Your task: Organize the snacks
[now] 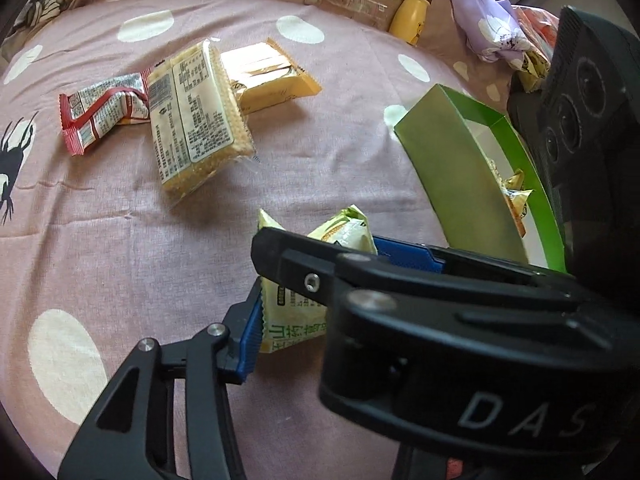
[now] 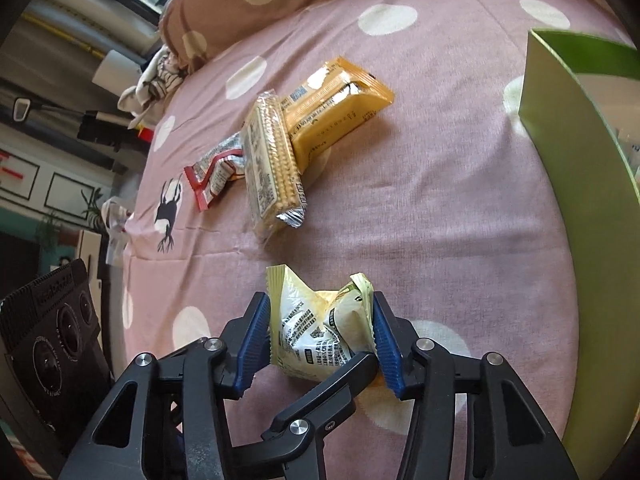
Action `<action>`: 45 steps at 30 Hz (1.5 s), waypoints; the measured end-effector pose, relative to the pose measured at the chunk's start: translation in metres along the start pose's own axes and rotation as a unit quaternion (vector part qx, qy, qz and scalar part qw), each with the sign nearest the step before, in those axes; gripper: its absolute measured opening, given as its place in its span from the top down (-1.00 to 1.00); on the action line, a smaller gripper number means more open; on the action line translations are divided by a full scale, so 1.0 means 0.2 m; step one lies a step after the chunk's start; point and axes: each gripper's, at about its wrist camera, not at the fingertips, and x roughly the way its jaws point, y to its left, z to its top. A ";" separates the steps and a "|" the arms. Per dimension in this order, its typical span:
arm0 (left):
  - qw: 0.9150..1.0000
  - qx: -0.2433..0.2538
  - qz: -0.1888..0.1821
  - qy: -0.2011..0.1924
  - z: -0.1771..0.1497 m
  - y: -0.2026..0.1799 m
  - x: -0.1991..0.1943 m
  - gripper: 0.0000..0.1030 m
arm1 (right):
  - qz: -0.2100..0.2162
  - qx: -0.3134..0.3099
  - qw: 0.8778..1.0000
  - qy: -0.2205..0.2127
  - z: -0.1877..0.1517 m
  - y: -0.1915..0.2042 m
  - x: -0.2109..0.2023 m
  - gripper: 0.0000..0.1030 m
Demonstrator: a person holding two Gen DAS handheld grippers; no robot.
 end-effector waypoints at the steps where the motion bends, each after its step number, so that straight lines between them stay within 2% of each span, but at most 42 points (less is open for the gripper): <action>1: 1.000 0.005 0.004 -0.012 0.00 -0.02 -0.02 0.11 | 0.000 -0.002 1.000 -0.007 0.00 0.00 -0.02 -0.02; 5: 0.998 0.014 0.001 -0.054 0.00 -0.08 -0.12 0.13 | 0.014 -0.006 0.998 -0.054 0.00 0.01 -0.17 -0.02; 10: 0.992 0.056 0.000 -0.110 0.04 -0.26 -0.22 0.15 | 0.025 -0.011 0.992 -0.123 0.00 -0.03 -0.38 -0.02; 17: 0.982 0.124 0.003 -0.140 0.12 -0.53 -0.21 0.18 | 0.039 0.015 0.978 -0.206 -0.01 -0.20 -0.63 -0.03; 23: 0.975 0.168 -0.022 -0.142 0.20 -0.72 -0.14 0.19 | 0.036 0.051 0.963 -0.264 -0.02 -0.38 -0.79 -0.03; 26: 0.974 0.181 -0.033 -0.131 0.24 -0.79 -0.08 0.20 | 0.027 0.069 0.958 -0.276 -0.01 -0.47 -0.82 -0.03; 35: 0.975 0.194 -0.067 -0.088 0.33 -0.91 0.10 0.20 | -0.005 0.110 0.952 -0.287 0.02 -0.67 -0.83 -0.03; 45: 0.980 0.177 -0.075 -0.055 0.37 -0.91 0.23 0.22 | -0.004 0.150 0.949 -0.279 0.04 -0.81 -0.77 -0.03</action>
